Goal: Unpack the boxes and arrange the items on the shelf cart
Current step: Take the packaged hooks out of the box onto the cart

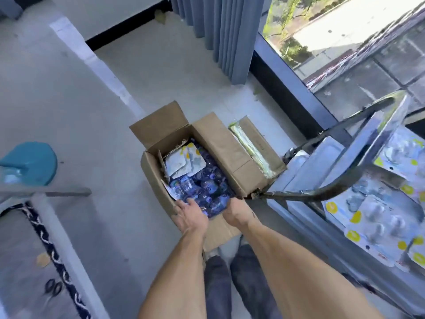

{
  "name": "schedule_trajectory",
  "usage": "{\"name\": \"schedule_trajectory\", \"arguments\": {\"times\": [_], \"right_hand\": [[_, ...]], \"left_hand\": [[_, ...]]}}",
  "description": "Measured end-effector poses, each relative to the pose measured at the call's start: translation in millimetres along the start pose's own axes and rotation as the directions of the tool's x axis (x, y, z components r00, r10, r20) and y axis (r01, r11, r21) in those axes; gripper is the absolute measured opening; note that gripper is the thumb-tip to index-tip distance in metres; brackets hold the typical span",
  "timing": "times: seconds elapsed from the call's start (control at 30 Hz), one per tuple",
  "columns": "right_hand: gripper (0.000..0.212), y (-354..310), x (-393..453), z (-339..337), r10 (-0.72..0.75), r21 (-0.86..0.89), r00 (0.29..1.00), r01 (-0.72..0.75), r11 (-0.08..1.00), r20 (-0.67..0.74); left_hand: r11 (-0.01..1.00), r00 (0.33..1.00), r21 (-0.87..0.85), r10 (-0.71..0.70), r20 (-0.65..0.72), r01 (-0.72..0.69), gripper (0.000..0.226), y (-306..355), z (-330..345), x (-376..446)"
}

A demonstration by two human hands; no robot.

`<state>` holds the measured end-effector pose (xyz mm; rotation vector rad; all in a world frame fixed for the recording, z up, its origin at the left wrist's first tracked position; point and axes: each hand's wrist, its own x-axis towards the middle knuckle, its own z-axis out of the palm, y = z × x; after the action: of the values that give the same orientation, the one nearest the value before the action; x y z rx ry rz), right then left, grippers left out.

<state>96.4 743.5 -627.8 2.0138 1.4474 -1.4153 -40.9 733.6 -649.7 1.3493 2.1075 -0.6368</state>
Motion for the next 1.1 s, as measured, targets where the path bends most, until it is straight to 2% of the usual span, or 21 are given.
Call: {"name": "schedule_trajectory", "arguments": {"times": [0.2,0.5,0.6,0.67,0.77,0.87,0.97,1.1], "right_hand": [[0.031,-27,85,32,0.04,-0.033,0.999,-0.04,0.999,0.03],[0.021,-82,254,63,0.012,0.0,0.998,-0.012,1.0,-0.063],[0.014,-102,313,80,-0.098,-0.08,0.986,0.088,0.993,-0.134],[0.021,-113,348,93,-0.246,-0.232,0.95,0.199,0.952,-0.193],[0.025,-121,383,115,-0.351,-0.337,0.919,0.278,0.9,-0.181],[0.021,-121,401,132,-0.227,-0.173,0.935,0.185,0.967,-0.271],[0.026,-119,401,143,-0.096,-0.016,0.938,0.096,0.995,-0.334],[0.024,-120,401,145,0.113,0.297,0.947,-0.019,0.955,-0.302]], "left_hand": [[0.997,0.995,-0.049,-0.058,0.081,0.062,0.06,-7,19,79],[0.955,0.996,-0.283,-0.093,-0.008,0.087,0.044,-3,34,259],[0.95,0.998,-0.306,-0.066,-0.017,0.057,0.044,-6,45,322],[0.956,0.998,-0.293,-0.04,-0.043,0.026,0.045,-5,53,359],[0.984,0.996,-0.179,-0.003,-0.09,-0.013,0.046,-8,70,387],[0.996,0.989,-0.048,0.07,-0.129,-0.077,0.053,-10,87,401],[0.988,0.99,-0.133,0.064,-0.127,-0.081,0.041,-14,94,404],[0.94,0.983,-0.32,0.065,-0.173,-0.119,0.033,-19,93,398]]}}
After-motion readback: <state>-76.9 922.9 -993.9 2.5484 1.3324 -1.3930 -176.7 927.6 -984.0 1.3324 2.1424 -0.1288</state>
